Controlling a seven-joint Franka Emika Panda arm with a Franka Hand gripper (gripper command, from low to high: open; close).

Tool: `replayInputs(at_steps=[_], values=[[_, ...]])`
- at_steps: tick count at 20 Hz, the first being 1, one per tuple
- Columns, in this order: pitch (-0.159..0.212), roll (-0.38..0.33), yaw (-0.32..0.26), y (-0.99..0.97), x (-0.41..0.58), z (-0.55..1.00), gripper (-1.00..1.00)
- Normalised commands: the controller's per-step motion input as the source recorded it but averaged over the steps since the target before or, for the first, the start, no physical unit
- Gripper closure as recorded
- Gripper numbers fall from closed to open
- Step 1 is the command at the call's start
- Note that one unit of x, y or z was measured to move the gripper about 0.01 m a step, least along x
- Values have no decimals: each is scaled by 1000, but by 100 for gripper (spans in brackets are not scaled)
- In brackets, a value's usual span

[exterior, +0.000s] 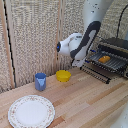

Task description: Kindly employ your clamp to softly take hold of the bread. Delicately rest it on the oven pan, verifying that it is even on the surface. Using your clamp and attentiveness, smoothly glide the pan into the oven and along the appropriate brackets, securing it in position.

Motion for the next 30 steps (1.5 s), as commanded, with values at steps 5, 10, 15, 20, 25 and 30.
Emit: replayInputs(at_steps=[5,10,15,20,25,30], values=[[88,57,108,-458,-113,-232,-100],[67,26,138,-448,-117,-129,-100],[17,5,118,-331,-58,122,-100],[35,22,94,-170,0,172,100],[16,44,54,-137,21,192,100],[39,29,191,-409,-17,290,100]])
